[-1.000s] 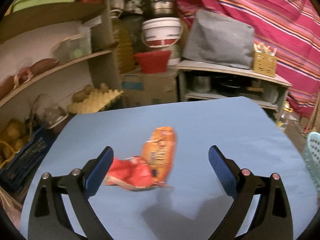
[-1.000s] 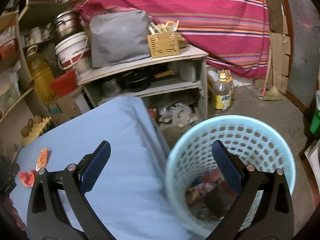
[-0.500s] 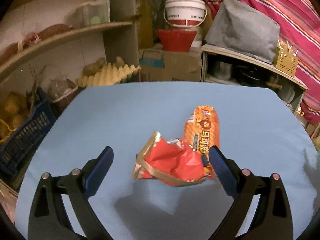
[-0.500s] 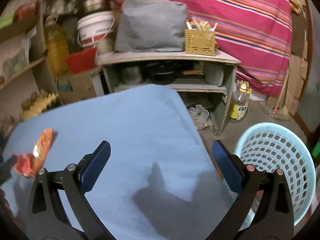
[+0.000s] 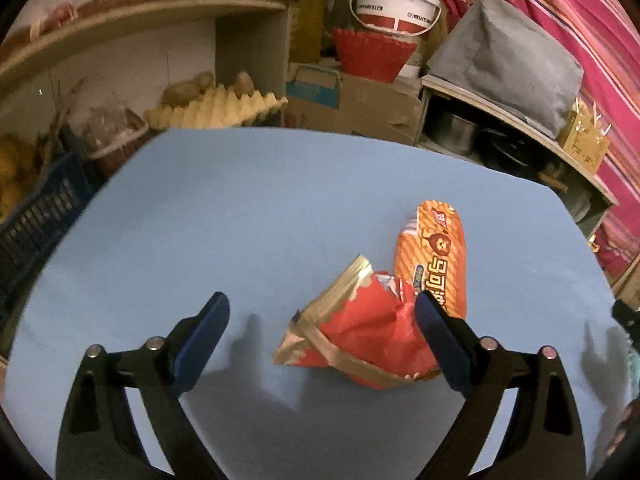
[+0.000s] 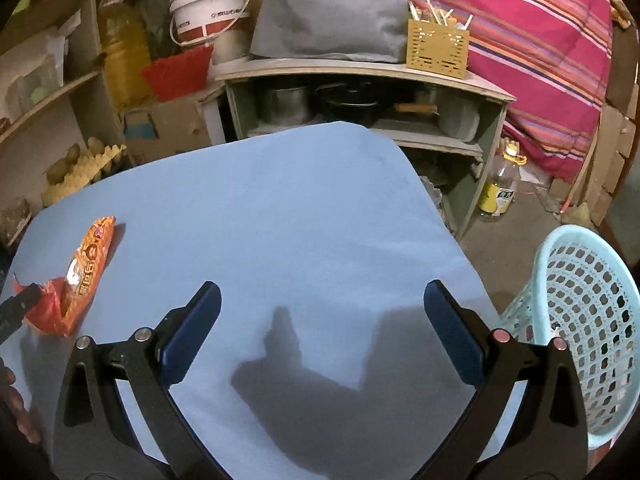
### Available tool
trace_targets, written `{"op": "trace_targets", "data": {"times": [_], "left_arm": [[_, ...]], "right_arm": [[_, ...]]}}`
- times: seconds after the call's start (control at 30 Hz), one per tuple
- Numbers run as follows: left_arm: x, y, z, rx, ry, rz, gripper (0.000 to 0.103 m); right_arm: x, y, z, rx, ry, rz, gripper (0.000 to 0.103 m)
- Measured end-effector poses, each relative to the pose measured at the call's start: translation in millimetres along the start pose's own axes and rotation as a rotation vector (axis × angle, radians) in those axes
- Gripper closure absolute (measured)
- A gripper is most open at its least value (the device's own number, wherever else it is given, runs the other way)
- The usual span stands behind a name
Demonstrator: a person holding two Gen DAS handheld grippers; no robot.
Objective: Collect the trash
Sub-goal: 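Move both tools back to the table and bring the left tool to the red snack bag, then grasp the orange biscuit wrapper with the right tool while the left tool holds the red snack bag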
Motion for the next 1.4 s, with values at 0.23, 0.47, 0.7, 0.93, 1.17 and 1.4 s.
{"op": "trace_targets", "data": {"times": [0.23,0.47,0.7,0.93,1.17,1.4], "left_arm": [[-0.2,-6.7,-6.0,0.045,-0.036,0.025,0.053],[-8.2,19.8,6.8,0.036,-0.074,-0.047,0.056],[-6.9,47.0,60.6,-0.038,-0.079,-0.1,0.056],[3.5,67.4,109.9,-0.086,-0.008,-0.124,0.056],[7.0,78.9,129.1,-0.13,0.0,-0.14,0.056],[6.2,79.2,140.4,-0.107,0.046,-0.137,0.056]], "right_arm": [[11.6,1.6,33.5,-0.015,0.084,-0.014,0.004],[27.1,-0.3,69.5,-0.074,0.114,0.022,0.004],[55.3,2.3,130.7,-0.076,0.221,0.028,0.004],[69.8,-3.0,190.3,-0.105,0.24,0.081,0.004],[73.7,-23.3,216.2,-0.09,0.224,0.146,0.005],[81.8,-37.4,225.7,-0.064,0.236,0.176,0.019]]}}
Point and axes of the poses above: each gripper's, at about its wrist camera, not at the fingertips, and y roughly against the way its jaws point, z to its left, x to its underside, the point moved 2 cm from there along -y, roughly the way its jaws point, and after that the axes turned 13 degrees about -y, right-handed, at the moved point
